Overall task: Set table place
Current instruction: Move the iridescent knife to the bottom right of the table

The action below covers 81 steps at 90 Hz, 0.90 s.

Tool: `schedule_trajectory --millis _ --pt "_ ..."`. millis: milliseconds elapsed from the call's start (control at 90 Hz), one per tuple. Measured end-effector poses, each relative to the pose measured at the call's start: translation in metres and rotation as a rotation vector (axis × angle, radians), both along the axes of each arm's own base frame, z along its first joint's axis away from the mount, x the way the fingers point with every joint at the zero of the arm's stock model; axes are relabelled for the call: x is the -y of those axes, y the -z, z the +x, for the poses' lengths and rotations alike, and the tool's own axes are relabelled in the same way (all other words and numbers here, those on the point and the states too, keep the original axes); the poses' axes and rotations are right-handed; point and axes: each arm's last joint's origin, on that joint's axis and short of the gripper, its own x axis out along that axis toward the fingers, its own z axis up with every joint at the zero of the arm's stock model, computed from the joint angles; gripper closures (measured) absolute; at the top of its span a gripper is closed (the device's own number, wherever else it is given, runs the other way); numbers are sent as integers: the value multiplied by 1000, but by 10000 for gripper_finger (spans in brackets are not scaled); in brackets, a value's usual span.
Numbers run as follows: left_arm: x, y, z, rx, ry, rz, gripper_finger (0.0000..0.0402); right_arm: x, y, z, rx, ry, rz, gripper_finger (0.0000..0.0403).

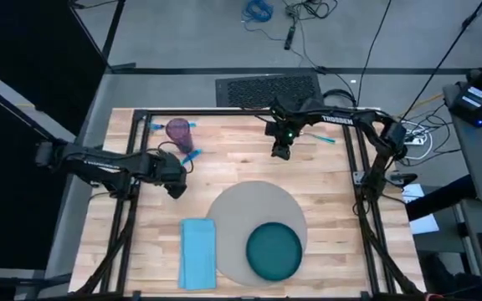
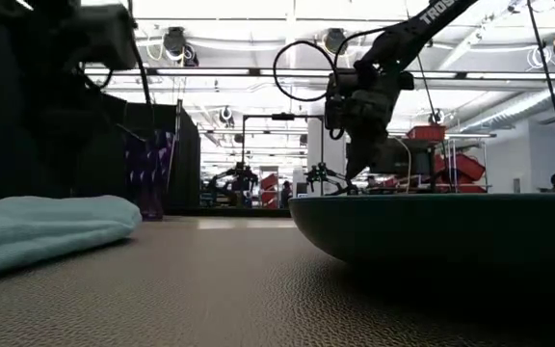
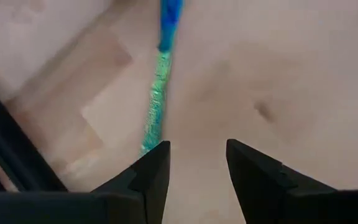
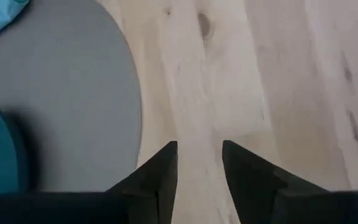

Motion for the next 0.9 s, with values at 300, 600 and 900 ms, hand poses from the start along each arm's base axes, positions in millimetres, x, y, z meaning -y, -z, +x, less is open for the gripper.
schedule_trajectory --millis 300,600,900 --pt "-33 12 -5 -4 -33 -6 258 -11 0 6 -10 -21 11 289" --pt "-47 13 -7 31 -31 -68 258 -16 0 8 -17 -38 14 289" --pt "-53 31 4 -38 -30 -107 258 -16 0 8 -16 -43 12 289"
